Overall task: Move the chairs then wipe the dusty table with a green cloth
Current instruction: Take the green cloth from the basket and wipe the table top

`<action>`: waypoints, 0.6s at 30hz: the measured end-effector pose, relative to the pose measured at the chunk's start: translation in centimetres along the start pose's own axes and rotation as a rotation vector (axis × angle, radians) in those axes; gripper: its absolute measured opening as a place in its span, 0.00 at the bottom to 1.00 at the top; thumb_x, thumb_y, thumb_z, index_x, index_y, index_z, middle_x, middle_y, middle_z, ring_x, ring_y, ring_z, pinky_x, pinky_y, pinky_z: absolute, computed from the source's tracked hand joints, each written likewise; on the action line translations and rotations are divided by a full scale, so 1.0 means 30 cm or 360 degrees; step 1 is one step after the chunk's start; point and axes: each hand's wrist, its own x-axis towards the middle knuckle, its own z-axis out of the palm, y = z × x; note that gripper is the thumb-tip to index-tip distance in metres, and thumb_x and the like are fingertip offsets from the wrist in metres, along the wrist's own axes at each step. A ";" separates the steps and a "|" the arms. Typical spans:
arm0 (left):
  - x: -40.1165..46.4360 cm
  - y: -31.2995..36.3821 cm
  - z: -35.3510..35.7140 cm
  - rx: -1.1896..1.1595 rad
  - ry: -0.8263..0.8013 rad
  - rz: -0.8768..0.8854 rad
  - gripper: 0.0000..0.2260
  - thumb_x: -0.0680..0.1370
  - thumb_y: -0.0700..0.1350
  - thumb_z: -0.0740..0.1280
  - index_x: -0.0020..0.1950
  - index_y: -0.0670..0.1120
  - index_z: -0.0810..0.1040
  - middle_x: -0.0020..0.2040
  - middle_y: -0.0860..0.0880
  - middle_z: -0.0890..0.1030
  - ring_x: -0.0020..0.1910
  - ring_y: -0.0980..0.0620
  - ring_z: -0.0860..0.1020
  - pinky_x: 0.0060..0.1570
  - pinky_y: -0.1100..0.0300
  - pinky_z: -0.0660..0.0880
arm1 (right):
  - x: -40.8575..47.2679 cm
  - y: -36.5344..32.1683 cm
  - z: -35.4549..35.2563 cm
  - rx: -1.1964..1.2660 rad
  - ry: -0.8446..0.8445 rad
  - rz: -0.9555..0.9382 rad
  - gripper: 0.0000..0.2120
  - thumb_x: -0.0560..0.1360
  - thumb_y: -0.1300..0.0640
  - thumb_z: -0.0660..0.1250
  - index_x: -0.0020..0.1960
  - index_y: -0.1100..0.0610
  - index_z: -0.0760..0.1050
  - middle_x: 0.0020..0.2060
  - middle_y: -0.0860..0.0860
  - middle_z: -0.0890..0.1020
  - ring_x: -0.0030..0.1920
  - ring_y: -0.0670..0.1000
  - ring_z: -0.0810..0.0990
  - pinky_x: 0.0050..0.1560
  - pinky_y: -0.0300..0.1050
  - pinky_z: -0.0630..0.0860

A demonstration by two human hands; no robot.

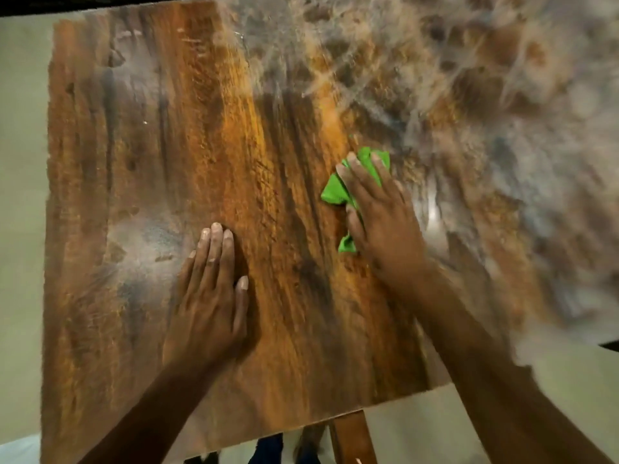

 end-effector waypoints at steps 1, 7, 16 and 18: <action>0.000 0.002 -0.003 -0.0017 -0.0019 -0.0007 0.30 0.88 0.54 0.47 0.88 0.44 0.45 0.88 0.47 0.45 0.87 0.52 0.43 0.84 0.56 0.39 | -0.108 0.001 -0.004 0.0012 -0.0009 0.0041 0.28 0.87 0.51 0.54 0.86 0.50 0.56 0.86 0.48 0.55 0.86 0.53 0.47 0.83 0.62 0.57; -0.004 0.015 -0.011 -0.0096 -0.0048 -0.0058 0.31 0.87 0.56 0.47 0.88 0.46 0.46 0.88 0.48 0.45 0.86 0.55 0.42 0.85 0.51 0.43 | -0.634 -0.135 0.020 -0.0130 -0.0192 0.0135 0.32 0.84 0.47 0.56 0.86 0.47 0.53 0.86 0.45 0.51 0.86 0.53 0.48 0.82 0.56 0.53; 0.009 0.006 0.022 -0.0088 0.0135 -0.0001 0.29 0.88 0.56 0.45 0.88 0.49 0.46 0.88 0.51 0.46 0.87 0.54 0.44 0.85 0.42 0.49 | -0.312 0.030 0.008 -0.0129 0.0038 0.0249 0.31 0.87 0.40 0.51 0.87 0.48 0.50 0.87 0.49 0.47 0.86 0.54 0.41 0.84 0.58 0.39; -0.007 0.026 0.020 -0.0030 0.0199 0.0028 0.29 0.88 0.56 0.45 0.88 0.49 0.46 0.88 0.52 0.44 0.87 0.53 0.44 0.85 0.43 0.48 | -0.197 0.116 -0.010 -0.0120 0.0089 0.0341 0.30 0.87 0.40 0.50 0.86 0.49 0.53 0.86 0.49 0.50 0.86 0.55 0.44 0.84 0.59 0.43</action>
